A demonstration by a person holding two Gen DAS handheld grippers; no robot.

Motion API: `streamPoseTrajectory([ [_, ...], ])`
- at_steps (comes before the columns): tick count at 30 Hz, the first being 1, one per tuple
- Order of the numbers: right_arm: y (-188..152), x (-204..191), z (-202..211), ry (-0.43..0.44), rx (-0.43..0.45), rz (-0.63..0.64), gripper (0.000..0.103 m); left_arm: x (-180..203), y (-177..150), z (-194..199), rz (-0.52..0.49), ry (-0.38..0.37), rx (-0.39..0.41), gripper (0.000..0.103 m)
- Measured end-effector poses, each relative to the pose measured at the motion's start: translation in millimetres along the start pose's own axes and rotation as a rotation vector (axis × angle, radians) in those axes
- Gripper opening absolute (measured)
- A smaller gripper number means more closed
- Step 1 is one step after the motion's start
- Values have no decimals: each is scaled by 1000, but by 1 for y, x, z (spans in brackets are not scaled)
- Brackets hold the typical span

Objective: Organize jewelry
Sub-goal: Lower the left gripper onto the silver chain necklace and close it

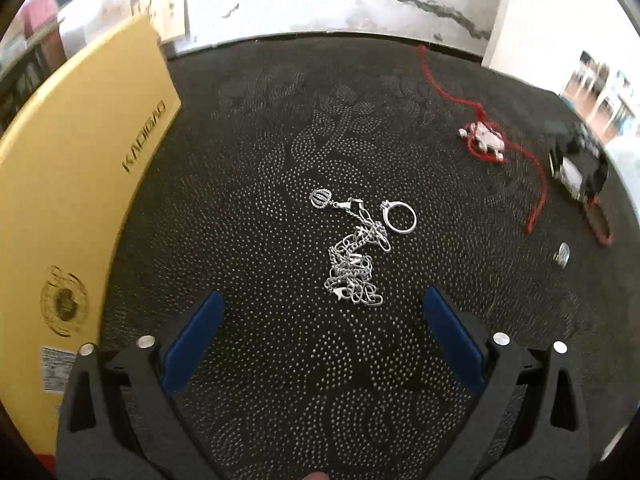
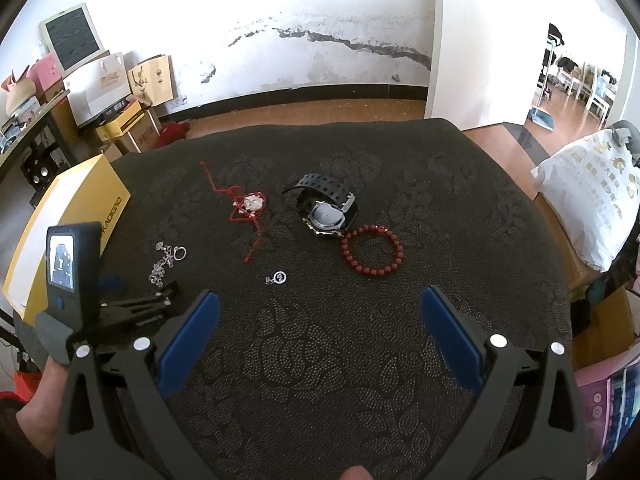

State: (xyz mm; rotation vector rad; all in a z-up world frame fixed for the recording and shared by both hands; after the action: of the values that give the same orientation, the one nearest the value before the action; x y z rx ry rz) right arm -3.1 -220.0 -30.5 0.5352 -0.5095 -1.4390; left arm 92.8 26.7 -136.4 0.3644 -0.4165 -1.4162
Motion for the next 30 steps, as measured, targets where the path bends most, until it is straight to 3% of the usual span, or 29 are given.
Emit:
streamPoseTrajectory([
  [6,3,3,-2,-4,0,-15,97,3,1,0,-20,4,14,97],
  [8,4,2,0,-6,5,-9,97,5,0,1,-21,0,23,92],
  [10,3,2,-1,-9,8,-7,97,11,-3,5,-40,-7,38,75],
  [11,3,2,-2,-10,7,-8,97,14,-3,8,-46,-11,48,57],
  [14,2,3,-5,-13,-1,-9,97,16,-1,8,-48,-4,52,42],
  [15,1,3,-6,-14,-6,-8,97,16,-1,8,-54,1,59,29],
  [17,1,3,-7,-15,-10,-8,97,18,-1,8,-66,16,67,19],
  [18,1,3,-7,-16,-10,-9,97,19,-2,9,-75,23,67,9],
  [23,2,7,-7,-23,-7,-17,97,17,0,16,-72,23,74,8],
  [30,1,11,-16,-32,-26,-21,97,2,24,79,-32,-54,141,8],
])
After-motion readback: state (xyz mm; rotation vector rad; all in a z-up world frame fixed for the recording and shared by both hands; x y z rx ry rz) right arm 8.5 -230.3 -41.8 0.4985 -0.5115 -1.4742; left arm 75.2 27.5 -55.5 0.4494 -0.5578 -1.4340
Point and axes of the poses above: each gripper's, at about its wrist camera, not at the fingertips, and z roughly against the way its jaws point, x to its right, y to its top, the point moved 1 cm from there along -z, roughly the way its jaws point, and after that the axes turned 9 degrees about z, right-handed, at the moved point
